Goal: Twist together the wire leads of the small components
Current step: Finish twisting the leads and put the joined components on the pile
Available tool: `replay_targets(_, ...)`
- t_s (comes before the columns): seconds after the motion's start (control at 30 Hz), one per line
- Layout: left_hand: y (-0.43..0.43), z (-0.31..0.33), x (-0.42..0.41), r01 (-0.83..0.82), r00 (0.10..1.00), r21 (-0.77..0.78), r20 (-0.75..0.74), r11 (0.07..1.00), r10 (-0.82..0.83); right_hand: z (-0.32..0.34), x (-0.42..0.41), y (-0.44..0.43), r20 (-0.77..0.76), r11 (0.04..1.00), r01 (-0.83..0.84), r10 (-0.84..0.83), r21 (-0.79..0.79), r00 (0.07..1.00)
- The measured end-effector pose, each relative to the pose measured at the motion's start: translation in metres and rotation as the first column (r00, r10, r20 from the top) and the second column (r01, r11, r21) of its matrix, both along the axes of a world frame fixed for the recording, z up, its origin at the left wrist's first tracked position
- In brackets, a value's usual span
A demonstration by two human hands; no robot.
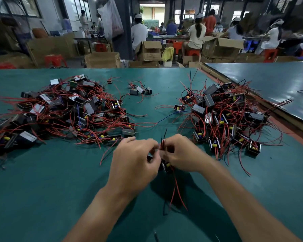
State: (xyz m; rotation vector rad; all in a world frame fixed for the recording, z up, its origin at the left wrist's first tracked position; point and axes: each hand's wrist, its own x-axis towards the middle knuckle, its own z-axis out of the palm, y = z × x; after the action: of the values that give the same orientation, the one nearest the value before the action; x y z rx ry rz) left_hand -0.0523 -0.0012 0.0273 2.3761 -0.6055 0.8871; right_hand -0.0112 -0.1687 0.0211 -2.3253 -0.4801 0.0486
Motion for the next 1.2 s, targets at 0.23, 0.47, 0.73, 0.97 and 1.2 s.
replay_targets(0.23,0.006,0.012,-0.013,0.074,0.964,-0.304,0.267,0.950,0.010,-0.005,0.002,0.003,0.021,1.000,0.006,-0.006,0.007,1.000)
replay_targets(0.47,0.000,-0.009,-0.001,-0.001,0.949,-0.136,-0.313,0.991,-0.042,-0.002,-0.002,0.005,0.005,0.997,-0.065,0.065,0.040,0.998)
replay_targets(0.73,0.012,-0.019,0.013,-0.074,0.919,0.183,-0.368,0.980,0.138,-0.005,0.008,-0.003,0.092,0.992,0.067,-0.077,0.102,0.993)
replay_targets(0.97,0.010,-0.016,0.010,0.120,0.935,0.039,-0.340,0.992,-0.100,-0.010,0.012,-0.003,0.034,0.973,0.119,-0.128,0.197,0.991)
replay_targets(1.2,0.006,-0.022,0.013,0.141,0.937,-0.052,-0.316,0.989,-0.150,-0.008,0.009,-0.004,-0.054,0.943,0.118,-0.106,0.312,0.993)
